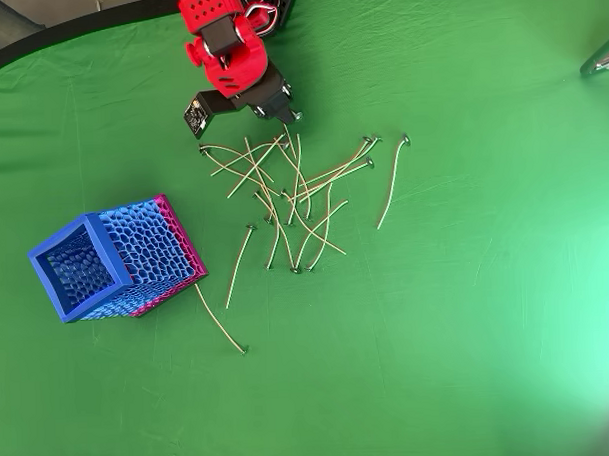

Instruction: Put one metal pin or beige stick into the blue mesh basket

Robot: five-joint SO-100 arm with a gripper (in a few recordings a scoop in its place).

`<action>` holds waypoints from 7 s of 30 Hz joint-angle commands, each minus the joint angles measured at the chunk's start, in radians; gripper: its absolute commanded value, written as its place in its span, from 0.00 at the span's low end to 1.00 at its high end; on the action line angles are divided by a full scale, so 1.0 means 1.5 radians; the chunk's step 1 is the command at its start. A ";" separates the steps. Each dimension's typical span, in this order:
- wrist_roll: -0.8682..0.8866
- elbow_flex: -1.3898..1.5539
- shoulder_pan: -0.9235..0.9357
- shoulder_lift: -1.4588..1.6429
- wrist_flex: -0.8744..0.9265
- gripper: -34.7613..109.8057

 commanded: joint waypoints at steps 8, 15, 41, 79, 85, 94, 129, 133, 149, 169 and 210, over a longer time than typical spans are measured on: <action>-0.035 -0.019 -0.010 -0.065 -0.049 0.34; -0.025 0.005 -0.024 -0.062 -0.065 0.34; -0.018 0.032 -0.035 -0.126 -0.096 0.33; -0.033 -0.002 0.010 -0.174 -0.137 0.25; -0.036 -0.006 0.022 -0.170 -0.142 0.25; -0.009 -0.142 0.030 -0.162 0.011 0.25; -0.122 -0.844 0.276 -0.256 0.014 0.25; -0.137 -0.897 0.308 -0.299 -0.051 0.25; -0.156 -0.996 0.431 -0.471 -0.367 0.24; -0.125 -1.040 0.513 -0.653 -0.522 0.24; 0.218 -0.719 0.512 -0.515 -0.812 0.50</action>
